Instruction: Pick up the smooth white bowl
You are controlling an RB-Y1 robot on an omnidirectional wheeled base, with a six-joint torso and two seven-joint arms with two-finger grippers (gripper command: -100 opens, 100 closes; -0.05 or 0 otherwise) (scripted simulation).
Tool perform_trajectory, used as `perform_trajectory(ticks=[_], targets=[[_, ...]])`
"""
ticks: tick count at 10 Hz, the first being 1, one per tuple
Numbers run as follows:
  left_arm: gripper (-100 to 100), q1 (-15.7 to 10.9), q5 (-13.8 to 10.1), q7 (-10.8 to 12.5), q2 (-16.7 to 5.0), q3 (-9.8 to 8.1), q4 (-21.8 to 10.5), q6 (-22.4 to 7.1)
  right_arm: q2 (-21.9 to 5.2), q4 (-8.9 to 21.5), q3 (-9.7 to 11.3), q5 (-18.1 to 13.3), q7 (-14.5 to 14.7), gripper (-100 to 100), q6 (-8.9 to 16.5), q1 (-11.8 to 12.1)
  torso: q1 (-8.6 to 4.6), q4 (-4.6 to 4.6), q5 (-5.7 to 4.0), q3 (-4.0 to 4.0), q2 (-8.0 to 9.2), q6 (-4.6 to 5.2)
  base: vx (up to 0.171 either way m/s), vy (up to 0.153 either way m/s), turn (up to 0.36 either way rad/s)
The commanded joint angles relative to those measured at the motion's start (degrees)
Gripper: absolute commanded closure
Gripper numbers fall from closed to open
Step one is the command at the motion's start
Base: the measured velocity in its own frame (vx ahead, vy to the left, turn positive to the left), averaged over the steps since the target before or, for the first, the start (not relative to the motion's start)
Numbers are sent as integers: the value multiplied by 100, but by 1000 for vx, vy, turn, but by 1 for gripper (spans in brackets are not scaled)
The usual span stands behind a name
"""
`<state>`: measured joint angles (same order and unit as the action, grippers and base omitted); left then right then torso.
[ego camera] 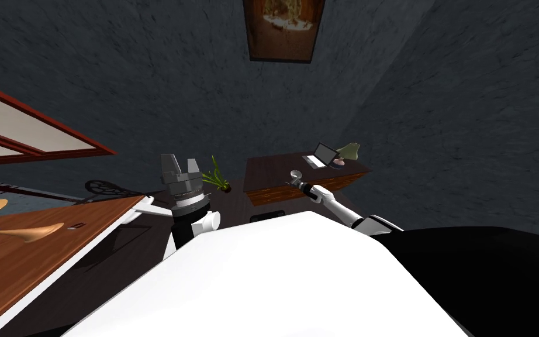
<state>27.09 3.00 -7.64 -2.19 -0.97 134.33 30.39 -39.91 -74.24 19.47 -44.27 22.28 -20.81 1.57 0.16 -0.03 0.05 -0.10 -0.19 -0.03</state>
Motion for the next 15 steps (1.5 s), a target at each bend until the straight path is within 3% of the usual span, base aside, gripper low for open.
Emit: perform_trajectory(ticks=[1, 3, 7, 9, 11, 14, 15], targets=[[0, 0, 0, 0, 0, 0, 0, 0, -125, 178, 62, -96, 6, -100, 67, -68, 0, 0, 0, 0, 0, 0, 19, 29, 59], [0, 0, 0, 0, 0, 0, 0, 0, -387, 641, 77, -420, 243, -100, 89, -158, -5, 0, 0, -1, -2, 0, 33, 38, 179], [0, 0, 0, 0, 0, 0, 0, 0, -501, 1089, 78, -567, 359, -100, 95, -188, -11, 1, -2, 2, 3, 0, 17, 14, 79], [0, 0, 0, 0, 0, 0, 0, 0, -700, 1602, 73, -837, 583, -100, 98, -219, -13, 0, -2, 0, 0, 1, 35, 15, 238], [0, 1, 0, 0, 0, -1, 0, 0, -787, 1838, 70, -959, 691, -100, 96, -223, -14, -1, -2, -3, -4, 4, 35, 4, 100], [0, 1, 0, 0, 0, -1, 0, 0, -787, 1954, 70, -959, 691, -100, 96, -223, -16, 1, -4, 3, 5, 5, 11, -1, 23], [0, 1, 0, 0, 0, -1, 0, 0, -864, 2168, 67, -1075, 794, -100, 92, -221, -15, 2, -4, 5, 9, 4, 14, 5, 197]])
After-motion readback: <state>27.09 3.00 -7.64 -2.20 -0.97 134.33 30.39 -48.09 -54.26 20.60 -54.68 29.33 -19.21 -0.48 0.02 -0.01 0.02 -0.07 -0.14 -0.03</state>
